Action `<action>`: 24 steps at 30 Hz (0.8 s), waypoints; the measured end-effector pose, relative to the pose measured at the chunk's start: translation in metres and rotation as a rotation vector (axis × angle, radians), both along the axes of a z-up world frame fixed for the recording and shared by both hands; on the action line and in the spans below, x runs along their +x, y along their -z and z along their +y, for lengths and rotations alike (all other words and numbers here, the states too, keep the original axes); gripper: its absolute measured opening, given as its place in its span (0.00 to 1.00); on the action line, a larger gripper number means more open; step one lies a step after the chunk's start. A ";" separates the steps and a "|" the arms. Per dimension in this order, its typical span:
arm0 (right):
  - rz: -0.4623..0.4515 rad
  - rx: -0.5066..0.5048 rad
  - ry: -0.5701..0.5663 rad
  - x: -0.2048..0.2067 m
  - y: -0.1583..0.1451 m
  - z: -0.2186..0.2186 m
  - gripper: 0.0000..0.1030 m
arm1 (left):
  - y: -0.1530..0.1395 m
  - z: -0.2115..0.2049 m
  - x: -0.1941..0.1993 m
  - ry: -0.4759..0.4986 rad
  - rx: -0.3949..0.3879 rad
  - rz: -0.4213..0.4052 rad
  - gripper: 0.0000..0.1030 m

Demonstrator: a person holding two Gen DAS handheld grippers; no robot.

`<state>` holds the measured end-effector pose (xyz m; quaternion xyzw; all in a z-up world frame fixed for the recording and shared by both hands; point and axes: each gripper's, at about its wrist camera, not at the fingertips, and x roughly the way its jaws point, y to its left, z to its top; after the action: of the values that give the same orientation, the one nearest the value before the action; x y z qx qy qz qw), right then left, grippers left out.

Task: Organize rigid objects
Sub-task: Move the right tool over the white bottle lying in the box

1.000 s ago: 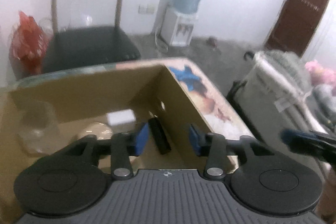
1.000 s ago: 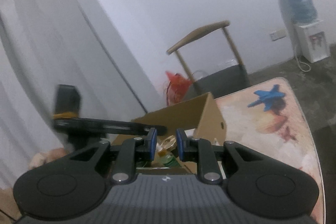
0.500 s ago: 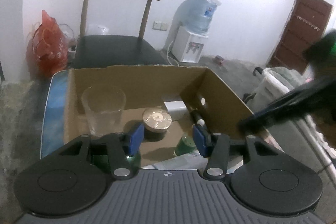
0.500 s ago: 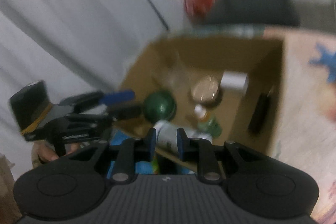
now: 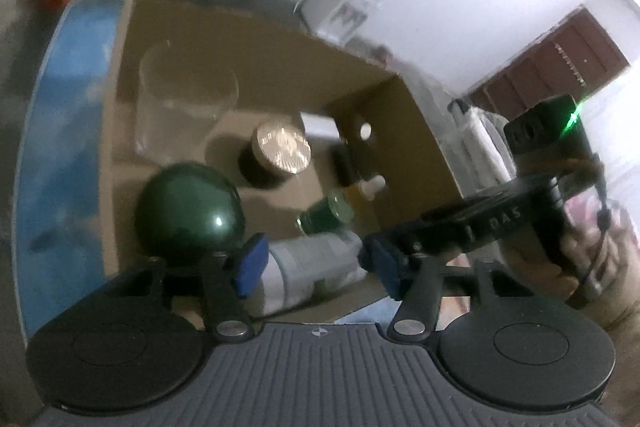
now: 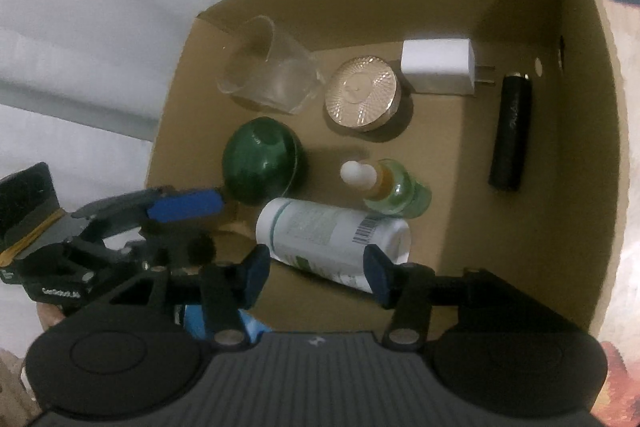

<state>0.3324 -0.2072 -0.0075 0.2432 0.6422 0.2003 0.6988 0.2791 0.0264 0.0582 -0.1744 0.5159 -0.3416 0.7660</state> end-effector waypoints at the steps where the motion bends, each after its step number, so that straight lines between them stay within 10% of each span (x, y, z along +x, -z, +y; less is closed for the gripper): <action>1: 0.005 0.016 0.008 0.000 0.001 -0.002 0.53 | 0.002 -0.002 0.003 0.002 0.001 0.033 0.64; 14: 0.039 0.088 0.080 0.006 0.012 -0.025 0.56 | 0.020 -0.020 0.025 -0.074 0.141 0.293 0.88; 24: 0.067 0.049 0.047 0.009 0.016 -0.018 0.57 | 0.032 -0.014 0.028 -0.141 0.057 0.356 0.94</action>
<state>0.3414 -0.2251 -0.0234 0.2818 0.6541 0.1915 0.6754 0.3074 0.0126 0.0257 -0.2460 0.6394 -0.2362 0.6891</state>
